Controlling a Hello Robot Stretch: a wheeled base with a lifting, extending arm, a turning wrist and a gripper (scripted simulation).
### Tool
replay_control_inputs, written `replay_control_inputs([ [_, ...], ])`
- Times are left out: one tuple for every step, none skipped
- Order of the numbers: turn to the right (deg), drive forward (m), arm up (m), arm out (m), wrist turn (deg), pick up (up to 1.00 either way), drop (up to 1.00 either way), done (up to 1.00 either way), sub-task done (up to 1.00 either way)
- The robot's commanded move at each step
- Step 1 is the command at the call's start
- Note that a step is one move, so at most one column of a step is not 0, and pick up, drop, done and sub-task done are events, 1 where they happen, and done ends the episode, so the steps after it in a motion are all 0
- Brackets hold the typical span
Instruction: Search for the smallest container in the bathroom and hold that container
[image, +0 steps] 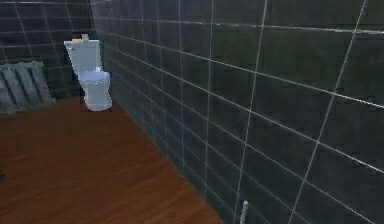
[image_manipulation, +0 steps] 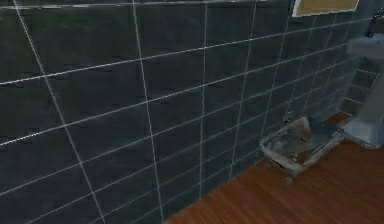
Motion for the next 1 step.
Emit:
replay_control_inputs([
  [0.0,0.10,0.00,0.00,0.0,0.00,0.00,0.00,0.00],
])
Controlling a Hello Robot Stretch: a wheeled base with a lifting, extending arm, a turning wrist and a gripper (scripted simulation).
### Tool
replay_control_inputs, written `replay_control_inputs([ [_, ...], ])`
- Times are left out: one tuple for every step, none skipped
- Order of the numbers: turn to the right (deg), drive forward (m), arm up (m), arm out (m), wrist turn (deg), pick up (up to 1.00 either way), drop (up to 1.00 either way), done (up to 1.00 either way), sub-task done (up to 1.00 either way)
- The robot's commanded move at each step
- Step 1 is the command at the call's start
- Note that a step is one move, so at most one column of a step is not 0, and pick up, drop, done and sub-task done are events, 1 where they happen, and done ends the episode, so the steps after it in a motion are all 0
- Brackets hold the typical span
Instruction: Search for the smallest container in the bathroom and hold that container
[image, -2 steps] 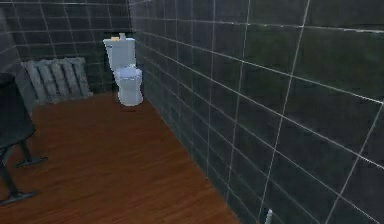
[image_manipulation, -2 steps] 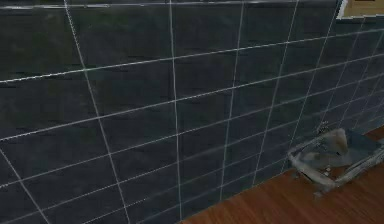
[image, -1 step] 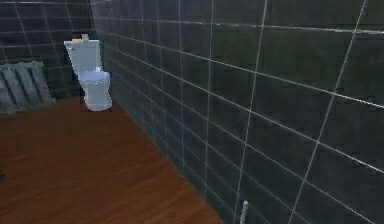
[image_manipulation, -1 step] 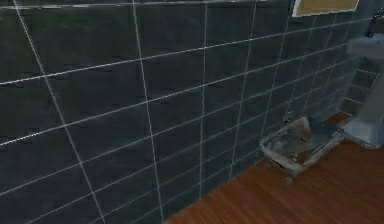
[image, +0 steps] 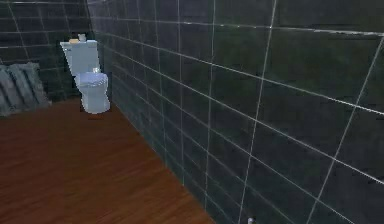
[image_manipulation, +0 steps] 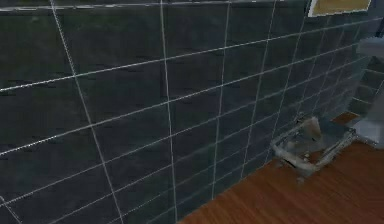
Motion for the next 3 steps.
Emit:
replay_control_inputs([
  [-33.0,0.00,0.00,0.00,0.0,0.00,0.00,0.00,0.00],
  [0.0,0.90,0.00,0.00,0.0,0.00,0.00,0.00,0.00],
  [-45.0,0.00,0.00,0.00,0.0,0.00,0.00,0.00,0.00],
])
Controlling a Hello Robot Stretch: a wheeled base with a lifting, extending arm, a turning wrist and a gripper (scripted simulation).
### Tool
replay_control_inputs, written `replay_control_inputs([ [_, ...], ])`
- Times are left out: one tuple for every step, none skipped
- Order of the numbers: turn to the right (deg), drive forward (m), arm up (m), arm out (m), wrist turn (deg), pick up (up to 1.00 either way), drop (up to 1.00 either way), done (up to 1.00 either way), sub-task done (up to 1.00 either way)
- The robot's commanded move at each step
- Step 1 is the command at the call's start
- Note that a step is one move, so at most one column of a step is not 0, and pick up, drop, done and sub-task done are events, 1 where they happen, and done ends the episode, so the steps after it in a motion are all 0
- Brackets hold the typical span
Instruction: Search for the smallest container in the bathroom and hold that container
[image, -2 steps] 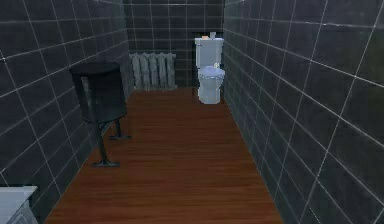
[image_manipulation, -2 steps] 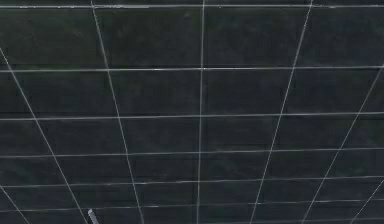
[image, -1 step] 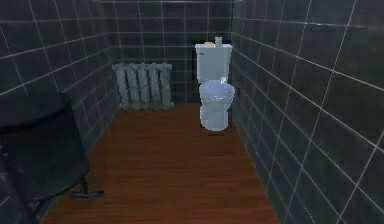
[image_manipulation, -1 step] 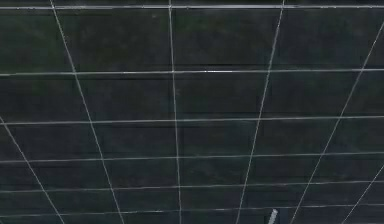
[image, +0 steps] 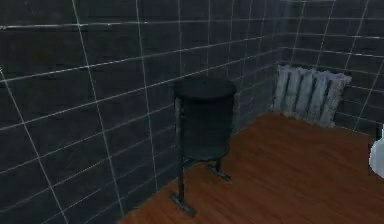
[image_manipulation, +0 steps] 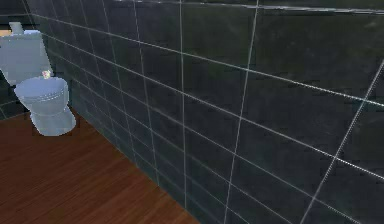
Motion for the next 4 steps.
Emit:
replay_control_inputs([
  [-21.0,0.00,0.00,0.00,0.0,0.00,0.00,0.00,0.00],
  [0.0,0.35,0.00,0.00,0.0,0.00,0.00,0.00,0.00],
  [-12.0,0.00,0.00,0.00,0.0,0.00,0.00,0.00,0.00],
  [0.0,0.25,0.00,0.00,0.0,0.00,0.00,0.00,0.00],
])
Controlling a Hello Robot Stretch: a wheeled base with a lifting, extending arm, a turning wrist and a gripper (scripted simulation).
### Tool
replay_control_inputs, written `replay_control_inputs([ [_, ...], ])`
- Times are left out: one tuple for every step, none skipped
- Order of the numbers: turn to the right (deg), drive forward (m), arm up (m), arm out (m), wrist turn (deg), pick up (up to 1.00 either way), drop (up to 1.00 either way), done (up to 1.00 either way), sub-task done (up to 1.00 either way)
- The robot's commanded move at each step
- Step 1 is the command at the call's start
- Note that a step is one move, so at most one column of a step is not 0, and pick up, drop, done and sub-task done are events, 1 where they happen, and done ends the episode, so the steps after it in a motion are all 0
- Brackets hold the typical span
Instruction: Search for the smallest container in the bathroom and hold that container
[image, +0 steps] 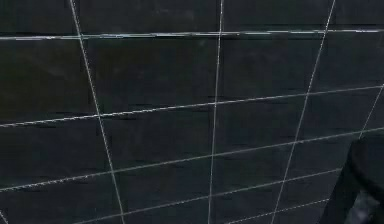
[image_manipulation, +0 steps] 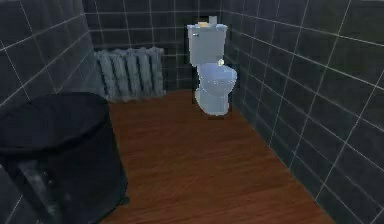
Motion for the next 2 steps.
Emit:
replay_control_inputs([
  [-45.0,0.00,0.00,0.00,0.0,0.00,0.00,0.00,0.00],
  [-45.0,0.00,0.00,0.00,0.0,0.00,0.00,0.00,0.00],
])
